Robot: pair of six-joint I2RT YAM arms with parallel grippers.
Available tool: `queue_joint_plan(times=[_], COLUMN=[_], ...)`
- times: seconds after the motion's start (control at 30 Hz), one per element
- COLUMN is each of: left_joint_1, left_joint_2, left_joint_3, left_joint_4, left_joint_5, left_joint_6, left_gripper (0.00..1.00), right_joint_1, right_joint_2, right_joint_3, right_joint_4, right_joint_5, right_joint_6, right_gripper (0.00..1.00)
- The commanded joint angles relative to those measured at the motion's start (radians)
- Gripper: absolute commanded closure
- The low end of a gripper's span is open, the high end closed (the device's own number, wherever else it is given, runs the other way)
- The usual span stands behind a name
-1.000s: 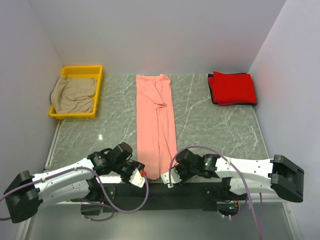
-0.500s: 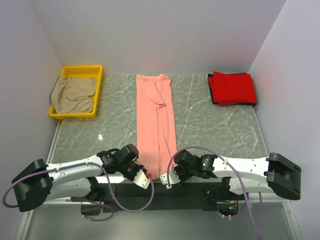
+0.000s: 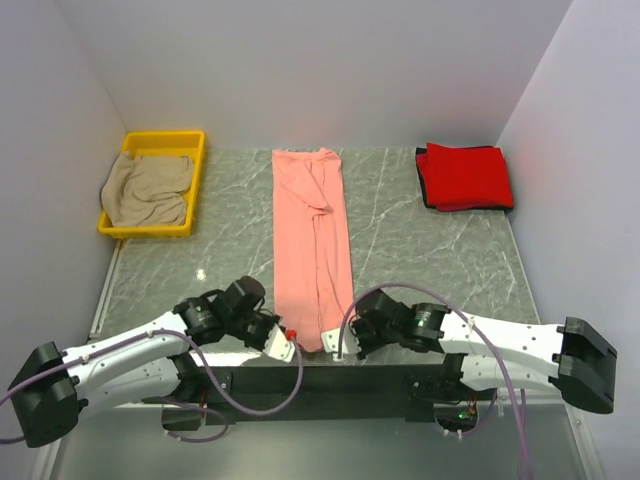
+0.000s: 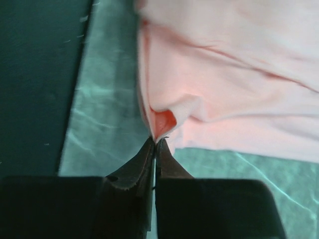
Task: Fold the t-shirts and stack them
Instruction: Fold the tshirt
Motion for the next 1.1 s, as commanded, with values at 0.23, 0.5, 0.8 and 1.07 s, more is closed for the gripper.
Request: queue_joint_plan(times=[0.23,0.5,0.8,1.07], left_joint_1=[0.239,0.41,0.543,0.608], left_joint_2=[0.136,0.384,0.682,0.913], left_joint_3=[0.206,0.378,0.62,0.861], left_joint_4=[0.022,0.086,0.101,0.095], left_joint_5=[0.085,0.108,0.139,0.141], left_joint_6=[0.051,0.156,0.242,0.253], left_gripper=[0.99,0.99,0.99,0.99], right_joint_1=[-0.255,-0.433,-0.598,-0.691], right_joint_2=[0.041,0.222,0.499,0.751], right_joint_3=[0.186,0.339,0.583,0.814], right_joint_4=[-0.048,-0.008,0.001,-0.022], right_joint_5=[-0.044,-0.11,-0.185,-0.225], right_joint_6=[-0.164,-0.323,-0.444,-0.512], right_gripper=[1.0,1.0,1.0,1.0])
